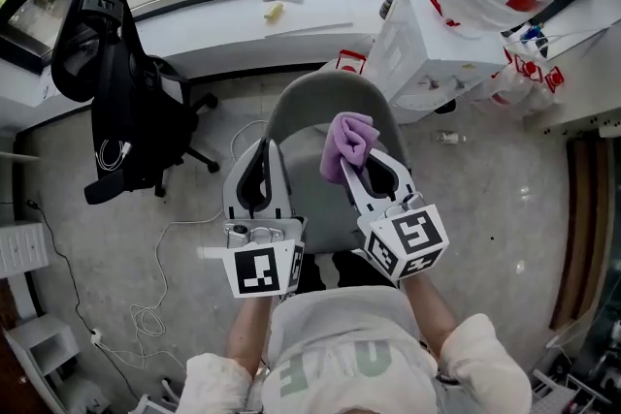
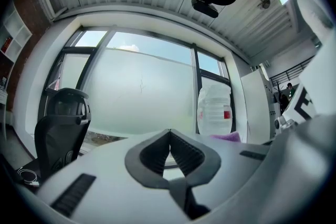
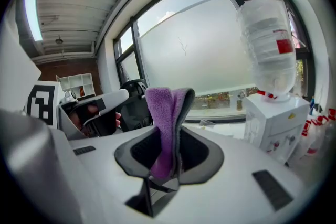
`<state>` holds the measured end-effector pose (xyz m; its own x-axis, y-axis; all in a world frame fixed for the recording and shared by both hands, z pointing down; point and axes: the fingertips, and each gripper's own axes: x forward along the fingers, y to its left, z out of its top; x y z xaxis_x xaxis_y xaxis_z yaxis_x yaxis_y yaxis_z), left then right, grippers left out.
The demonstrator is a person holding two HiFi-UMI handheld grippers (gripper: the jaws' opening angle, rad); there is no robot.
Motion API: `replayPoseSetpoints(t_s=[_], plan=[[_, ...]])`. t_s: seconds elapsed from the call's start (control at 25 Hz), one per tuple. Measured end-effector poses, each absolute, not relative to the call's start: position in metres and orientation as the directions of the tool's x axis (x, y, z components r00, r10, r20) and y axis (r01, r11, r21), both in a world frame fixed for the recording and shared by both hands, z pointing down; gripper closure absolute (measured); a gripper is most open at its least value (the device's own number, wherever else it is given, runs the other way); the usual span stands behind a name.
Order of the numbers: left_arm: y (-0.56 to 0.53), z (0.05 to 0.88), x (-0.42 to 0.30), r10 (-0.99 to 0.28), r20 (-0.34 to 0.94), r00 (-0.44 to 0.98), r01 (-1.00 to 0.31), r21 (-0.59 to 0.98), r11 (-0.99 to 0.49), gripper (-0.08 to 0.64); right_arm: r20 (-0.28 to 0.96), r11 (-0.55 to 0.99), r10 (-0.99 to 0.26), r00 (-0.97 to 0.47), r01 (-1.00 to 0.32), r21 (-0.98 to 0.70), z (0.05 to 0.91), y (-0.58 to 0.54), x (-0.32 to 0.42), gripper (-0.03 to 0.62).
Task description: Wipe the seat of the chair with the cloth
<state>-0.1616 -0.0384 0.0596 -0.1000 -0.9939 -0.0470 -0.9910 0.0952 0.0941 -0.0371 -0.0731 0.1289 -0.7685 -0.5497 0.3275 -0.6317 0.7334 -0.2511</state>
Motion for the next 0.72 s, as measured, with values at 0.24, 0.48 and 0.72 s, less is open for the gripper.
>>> replayPoseSetpoints(t_s=[0.24,0.48,0.72], plan=[[-0.037,0.155,-0.198,-0.984,0.010,-0.175,-0.979,0.106,0.175,0.548,0.342,0.722,-0.480,-0.808,-0.586,-0.369,0.211,-0.096,-0.078,0.499],[-0.002,0.259,-0.205,-0.965,0.106,-0.240,-0.961,0.113,0.252,0.548,0.475,0.702,-0.386,-0.791,-0.586,-0.405,0.350,-0.072,-0.096,0.499],[0.017,0.335,-0.218,-0.950,0.154,-0.270,-0.947,0.135,0.291,0.548,0.615,0.712,-0.261,-0.744,-0.579,-0.398,0.486,-0.044,-0.124,0.500]])
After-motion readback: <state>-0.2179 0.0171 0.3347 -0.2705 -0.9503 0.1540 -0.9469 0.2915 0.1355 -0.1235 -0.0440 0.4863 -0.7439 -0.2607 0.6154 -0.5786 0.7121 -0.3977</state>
